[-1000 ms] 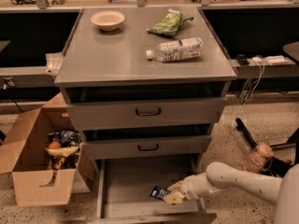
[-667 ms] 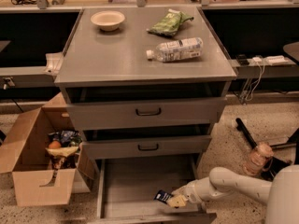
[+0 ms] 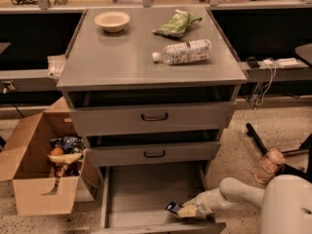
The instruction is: Place rxbar blueberry into bottom drawer
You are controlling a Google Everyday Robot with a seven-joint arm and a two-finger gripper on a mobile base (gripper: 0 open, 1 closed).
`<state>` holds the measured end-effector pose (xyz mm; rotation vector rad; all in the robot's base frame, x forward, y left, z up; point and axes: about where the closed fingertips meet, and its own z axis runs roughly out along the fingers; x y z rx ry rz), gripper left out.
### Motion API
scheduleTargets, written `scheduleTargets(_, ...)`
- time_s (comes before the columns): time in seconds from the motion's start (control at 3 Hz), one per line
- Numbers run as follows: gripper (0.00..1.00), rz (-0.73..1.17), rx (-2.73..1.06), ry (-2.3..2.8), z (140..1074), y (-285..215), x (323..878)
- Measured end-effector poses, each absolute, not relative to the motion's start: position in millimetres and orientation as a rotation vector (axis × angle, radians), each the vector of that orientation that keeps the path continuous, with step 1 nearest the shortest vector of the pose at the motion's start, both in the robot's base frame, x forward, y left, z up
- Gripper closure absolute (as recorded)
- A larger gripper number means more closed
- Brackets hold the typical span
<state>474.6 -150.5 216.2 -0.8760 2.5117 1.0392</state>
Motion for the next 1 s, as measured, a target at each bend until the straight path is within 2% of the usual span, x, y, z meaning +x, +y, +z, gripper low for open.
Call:
scheduleTargets(0.33, 0.62, 1.055, -0.860, 2.530, 202.3, -152.2, 482.4)
scheduleTargets(0.67, 0.31, 1.067, -0.883, 2.532, 193.7, -145.3, 497.4)
scheduleTargets(1.0, 0.08, 1.068, -0.903, 2.522, 192.7, -140.4, 506.5)
